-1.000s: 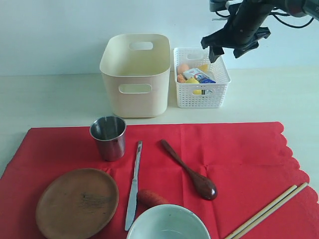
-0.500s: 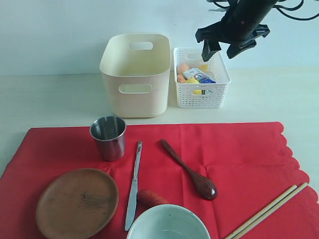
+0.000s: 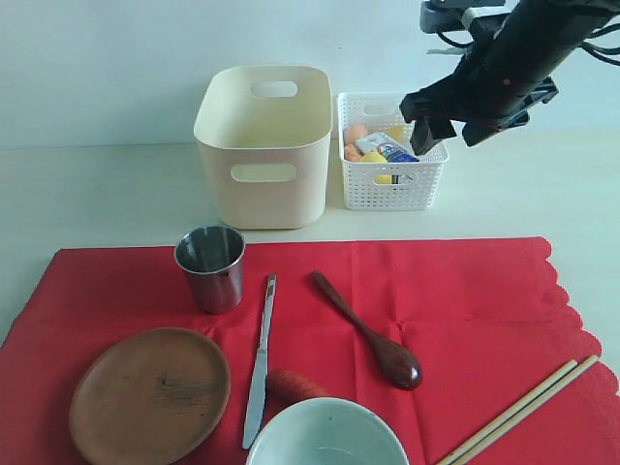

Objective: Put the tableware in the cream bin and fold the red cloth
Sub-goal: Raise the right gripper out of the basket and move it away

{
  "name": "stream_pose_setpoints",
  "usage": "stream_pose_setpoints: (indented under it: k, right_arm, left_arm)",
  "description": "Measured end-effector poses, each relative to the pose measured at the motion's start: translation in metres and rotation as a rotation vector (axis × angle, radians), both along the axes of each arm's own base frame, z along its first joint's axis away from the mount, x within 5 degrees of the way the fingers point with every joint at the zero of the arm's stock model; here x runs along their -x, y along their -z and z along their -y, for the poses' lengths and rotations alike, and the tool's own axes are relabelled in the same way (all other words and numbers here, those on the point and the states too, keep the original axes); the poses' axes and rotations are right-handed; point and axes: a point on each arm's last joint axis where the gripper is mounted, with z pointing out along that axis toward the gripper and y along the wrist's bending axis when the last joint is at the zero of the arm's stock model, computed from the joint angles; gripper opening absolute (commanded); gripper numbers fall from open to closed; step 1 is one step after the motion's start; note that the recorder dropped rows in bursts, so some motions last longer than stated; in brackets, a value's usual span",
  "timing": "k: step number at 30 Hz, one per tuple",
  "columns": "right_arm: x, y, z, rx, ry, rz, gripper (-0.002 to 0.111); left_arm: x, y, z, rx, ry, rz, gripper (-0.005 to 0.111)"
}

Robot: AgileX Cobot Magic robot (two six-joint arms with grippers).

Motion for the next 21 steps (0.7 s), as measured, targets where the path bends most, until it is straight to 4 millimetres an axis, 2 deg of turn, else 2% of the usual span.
stream_pose_setpoints:
  k: [6,16,21]
  right_arm:
    - [0.029,-0.007,0.007,0.009,-0.014,0.011,0.065]
    - [0.078,-0.054,0.017,0.002,-0.047,0.083,0.065]
    - [0.095,-0.068,0.019,-0.014,-0.074,0.121,0.065]
  left_arm:
    - [0.000,0.000,0.000,0.000,0.000,0.000,0.000]
    - [0.000,0.000,0.000,0.000,0.000,0.000,0.000]
    - [0.000,0.000,0.000,0.000,0.000,0.000,0.000]
